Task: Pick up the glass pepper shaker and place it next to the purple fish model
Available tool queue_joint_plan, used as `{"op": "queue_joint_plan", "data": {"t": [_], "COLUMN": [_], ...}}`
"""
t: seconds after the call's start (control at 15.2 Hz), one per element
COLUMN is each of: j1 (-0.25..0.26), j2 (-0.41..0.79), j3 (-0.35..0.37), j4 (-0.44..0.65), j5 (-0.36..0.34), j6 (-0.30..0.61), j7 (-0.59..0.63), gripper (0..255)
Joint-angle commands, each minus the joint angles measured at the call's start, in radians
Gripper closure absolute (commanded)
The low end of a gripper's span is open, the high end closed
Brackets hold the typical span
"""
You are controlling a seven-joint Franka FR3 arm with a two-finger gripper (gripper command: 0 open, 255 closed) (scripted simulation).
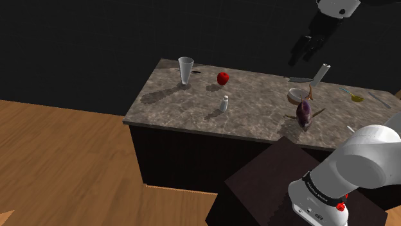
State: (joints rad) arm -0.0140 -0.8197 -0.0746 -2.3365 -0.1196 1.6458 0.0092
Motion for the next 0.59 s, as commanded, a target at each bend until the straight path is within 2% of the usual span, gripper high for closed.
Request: {"op": "queue_joint_plan", "data": {"t": [0.0,0.53], "j1": [0.0,0.003], "j2": [0.0,0.222], "j3": [0.0,-0.025], "j4": [0.0,-0.049], "j5": [0.0,-0.012], "j6": [0.0,0.248], "j7": [0.0,0.011], "gripper": [0,0]}}
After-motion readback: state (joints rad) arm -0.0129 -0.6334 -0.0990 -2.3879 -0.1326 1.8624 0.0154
